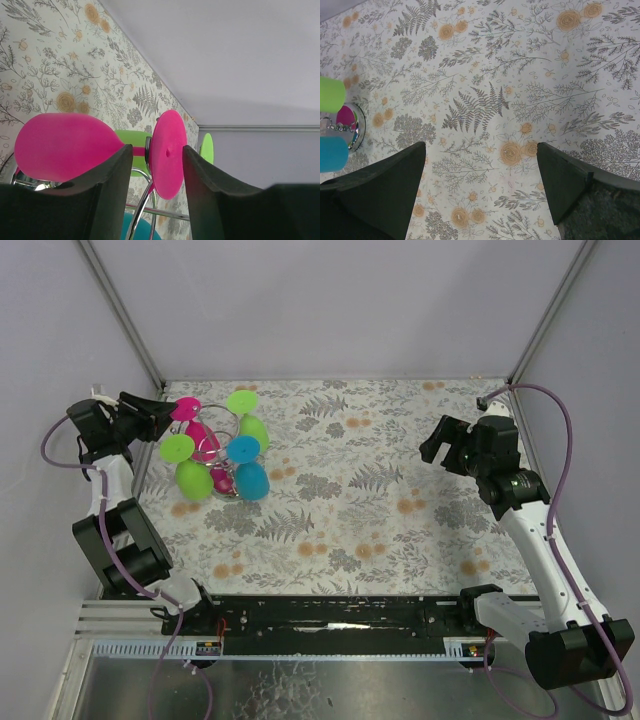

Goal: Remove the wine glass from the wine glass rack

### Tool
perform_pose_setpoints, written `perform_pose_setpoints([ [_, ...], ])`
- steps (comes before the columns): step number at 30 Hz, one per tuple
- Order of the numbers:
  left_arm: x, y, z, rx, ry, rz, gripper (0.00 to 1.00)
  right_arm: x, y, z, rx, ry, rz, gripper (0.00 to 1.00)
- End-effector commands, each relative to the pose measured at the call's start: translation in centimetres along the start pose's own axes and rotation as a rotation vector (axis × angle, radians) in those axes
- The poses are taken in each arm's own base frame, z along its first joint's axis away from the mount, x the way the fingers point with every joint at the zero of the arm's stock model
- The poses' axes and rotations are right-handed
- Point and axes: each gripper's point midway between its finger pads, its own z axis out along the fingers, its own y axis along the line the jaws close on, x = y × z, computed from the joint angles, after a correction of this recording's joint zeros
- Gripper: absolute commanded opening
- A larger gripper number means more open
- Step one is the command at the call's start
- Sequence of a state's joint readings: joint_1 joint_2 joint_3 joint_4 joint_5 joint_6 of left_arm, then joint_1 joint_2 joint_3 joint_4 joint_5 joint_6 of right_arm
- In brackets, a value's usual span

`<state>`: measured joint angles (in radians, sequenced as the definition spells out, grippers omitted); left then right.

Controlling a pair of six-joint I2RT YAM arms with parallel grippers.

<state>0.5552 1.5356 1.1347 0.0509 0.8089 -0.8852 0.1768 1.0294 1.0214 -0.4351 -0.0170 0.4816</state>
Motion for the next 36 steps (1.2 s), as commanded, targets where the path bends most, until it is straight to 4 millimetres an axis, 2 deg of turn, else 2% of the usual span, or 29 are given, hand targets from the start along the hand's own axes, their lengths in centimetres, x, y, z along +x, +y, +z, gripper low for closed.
perform_pose_setpoints([
  [1,-0.6,-2.1,0.1,0.07,0.006,0.055,0.42,-1.3,0.5,-0.3,-0.015,-0.058,0.008,0.99],
  [14,0.8,-2.2,-0.5,0.074,0.062,0.04,0.36,-0.9,0.3,-0.4,-0.01,-0.057,0.021,0.99],
  [24,1.4,-2.0,-0.6,0.071,0.081,0.038,0.25,-1.0,0.2,-0.7,-0.005,-0.065,0.021,0.99],
  [27,1.5,-2.0,-0.8,0.067,0.086,0.041,0.25,-1.0,0.2,-0.8,-0.006,-0.065,0.019,0.99],
  [33,2.2,-2.0,-1.3,0.061,0.102,0.05,0.37,-0.8,0.1,-0.7,-0.005,-0.059,0.02,0.99],
  [36,2.5,-1.9,-1.5,0.057,0.108,0.048,0.39,-0.8,0.1,-0.7,-0.008,-0.059,0.019,0.99],
])
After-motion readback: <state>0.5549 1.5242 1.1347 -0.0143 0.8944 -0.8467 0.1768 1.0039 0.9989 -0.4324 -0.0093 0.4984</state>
